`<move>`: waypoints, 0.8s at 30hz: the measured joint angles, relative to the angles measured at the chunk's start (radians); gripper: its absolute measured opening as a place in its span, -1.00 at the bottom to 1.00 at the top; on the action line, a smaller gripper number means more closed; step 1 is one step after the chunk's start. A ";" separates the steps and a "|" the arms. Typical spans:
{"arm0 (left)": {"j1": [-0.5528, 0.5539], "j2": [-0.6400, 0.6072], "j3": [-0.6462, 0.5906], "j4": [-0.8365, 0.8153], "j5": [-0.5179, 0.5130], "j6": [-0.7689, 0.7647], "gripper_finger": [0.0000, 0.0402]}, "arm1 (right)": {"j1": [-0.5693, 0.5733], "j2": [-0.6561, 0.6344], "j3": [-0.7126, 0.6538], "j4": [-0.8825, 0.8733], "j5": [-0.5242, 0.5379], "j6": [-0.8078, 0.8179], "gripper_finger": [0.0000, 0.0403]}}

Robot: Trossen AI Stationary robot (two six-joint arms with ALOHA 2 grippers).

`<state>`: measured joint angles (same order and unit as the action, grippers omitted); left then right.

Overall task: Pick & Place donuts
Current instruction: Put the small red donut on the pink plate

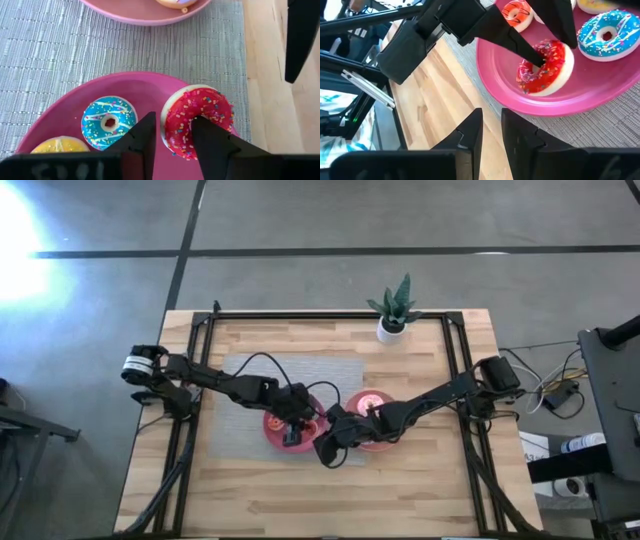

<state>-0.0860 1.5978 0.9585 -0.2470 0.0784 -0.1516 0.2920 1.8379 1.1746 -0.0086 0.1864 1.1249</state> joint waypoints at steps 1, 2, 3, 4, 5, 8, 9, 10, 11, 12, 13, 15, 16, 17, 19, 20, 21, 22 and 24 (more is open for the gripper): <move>0.000 0.000 0.000 0.000 0.000 -0.001 -0.49 | 0.000 -0.002 -0.001 -0.001 0.000 -0.006 -0.68; 0.000 0.000 -0.001 0.001 0.000 -0.001 -0.45 | 0.000 -0.002 -0.002 -0.001 0.000 -0.012 -0.68; 0.000 -0.001 -0.002 0.000 0.000 -0.001 -0.41 | 0.000 -0.003 -0.004 0.001 0.000 -0.018 -0.68; 0.000 -0.001 -0.002 -0.004 0.000 -0.001 -0.36 | 0.000 -0.003 -0.008 0.000 0.000 -0.024 -0.68; 0.000 -0.001 -0.002 -0.008 0.001 -0.001 -0.31 | 0.000 -0.003 -0.012 0.001 0.000 -0.026 -0.68; 0.000 -0.001 -0.003 -0.018 0.002 -0.003 -0.21 | 0.000 -0.003 -0.029 0.003 0.012 -0.026 -0.68; 0.000 -0.001 -0.004 -0.017 0.002 -0.003 -0.20 | 0.000 -0.003 -0.038 0.010 0.024 -0.026 -0.68; 0.000 -0.001 -0.004 -0.017 0.002 -0.003 -0.19 | 0.000 -0.003 -0.047 0.026 0.030 -0.026 -0.68; 0.000 -0.001 -0.005 -0.017 0.002 -0.003 -0.18 | 0.000 -0.003 -0.057 0.049 0.031 -0.026 -0.68; 0.000 -0.001 -0.005 -0.016 0.002 -0.003 -0.18 | 0.000 -0.003 -0.067 0.077 0.032 -0.026 -0.68; 0.001 -0.001 -0.005 -0.016 0.002 -0.003 -0.18 | -0.002 -0.003 -0.076 0.102 0.035 -0.026 -0.68; 0.000 -0.001 -0.005 -0.014 0.002 0.000 -0.18 | -0.002 -0.003 -0.091 0.141 0.052 -0.023 -0.68; 0.000 -0.001 -0.005 -0.011 0.007 0.000 -0.18 | -0.002 -0.003 -0.098 0.155 0.058 -0.021 -0.68; 0.000 -0.001 -0.005 -0.006 0.017 -0.002 -0.18 | -0.002 -0.003 -0.101 0.159 0.066 -0.021 -0.68; 0.000 -0.001 -0.005 0.007 0.041 -0.004 -0.18 | -0.002 0.002 -0.102 0.169 0.076 -0.026 -0.68; -0.001 -0.001 -0.005 0.010 0.044 -0.007 -0.18 | -0.002 0.006 -0.102 0.179 0.076 -0.028 -0.68; -0.001 -0.001 -0.005 0.011 0.044 -0.008 -0.18 | -0.002 0.011 -0.102 0.194 0.077 -0.031 -0.68; -0.001 -0.002 -0.005 0.011 0.044 -0.011 -0.18 | -0.003 0.017 -0.102 0.211 0.077 -0.038 -0.68; -0.001 -0.002 -0.006 0.021 0.054 -0.023 -0.18 | -0.004 0.028 -0.100 0.233 0.079 -0.054 -0.68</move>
<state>-0.0868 1.5963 0.9528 -0.2255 0.1322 -0.1743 0.2876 1.8657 1.0746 0.2244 0.2653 1.0708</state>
